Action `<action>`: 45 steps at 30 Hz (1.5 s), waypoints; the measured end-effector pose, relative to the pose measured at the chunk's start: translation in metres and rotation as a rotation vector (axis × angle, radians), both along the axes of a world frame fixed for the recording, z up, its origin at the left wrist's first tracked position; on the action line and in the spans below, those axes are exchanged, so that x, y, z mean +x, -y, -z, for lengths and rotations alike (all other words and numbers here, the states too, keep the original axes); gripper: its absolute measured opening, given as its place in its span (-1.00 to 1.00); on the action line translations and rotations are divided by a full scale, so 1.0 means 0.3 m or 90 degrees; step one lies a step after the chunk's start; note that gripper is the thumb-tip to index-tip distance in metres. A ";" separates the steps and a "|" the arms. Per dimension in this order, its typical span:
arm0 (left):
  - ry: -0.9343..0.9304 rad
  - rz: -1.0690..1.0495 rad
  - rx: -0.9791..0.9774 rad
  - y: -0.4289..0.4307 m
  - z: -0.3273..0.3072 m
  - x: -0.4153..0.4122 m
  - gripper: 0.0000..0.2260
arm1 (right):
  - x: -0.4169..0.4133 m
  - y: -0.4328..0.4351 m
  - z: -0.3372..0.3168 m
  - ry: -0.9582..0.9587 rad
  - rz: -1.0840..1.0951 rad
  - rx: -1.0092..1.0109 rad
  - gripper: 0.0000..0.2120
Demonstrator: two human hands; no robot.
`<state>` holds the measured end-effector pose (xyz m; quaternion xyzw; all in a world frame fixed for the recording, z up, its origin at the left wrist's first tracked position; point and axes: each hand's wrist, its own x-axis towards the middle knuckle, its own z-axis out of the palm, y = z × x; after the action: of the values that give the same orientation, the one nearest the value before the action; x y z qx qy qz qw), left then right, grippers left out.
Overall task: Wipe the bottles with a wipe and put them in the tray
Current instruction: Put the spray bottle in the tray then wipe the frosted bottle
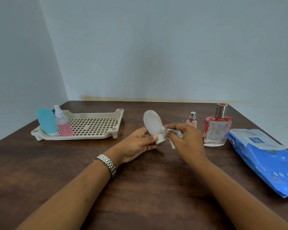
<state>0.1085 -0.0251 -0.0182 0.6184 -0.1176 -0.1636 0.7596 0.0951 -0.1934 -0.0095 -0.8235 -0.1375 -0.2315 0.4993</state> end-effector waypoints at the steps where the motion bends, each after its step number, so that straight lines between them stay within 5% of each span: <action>1: -0.001 0.005 -0.002 -0.002 0.001 0.002 -0.75 | 0.000 -0.005 0.002 -0.005 -0.005 -0.003 -0.87; 45: 0.094 -0.044 0.106 0.013 0.031 0.016 -0.65 | -0.021 -0.026 -0.023 0.055 0.009 -0.231 -0.80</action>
<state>0.1132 -0.0289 -0.0274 0.6936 -0.1379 -0.1007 0.6999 0.0887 -0.1855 -0.0027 -0.8904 -0.1925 -0.2412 0.3345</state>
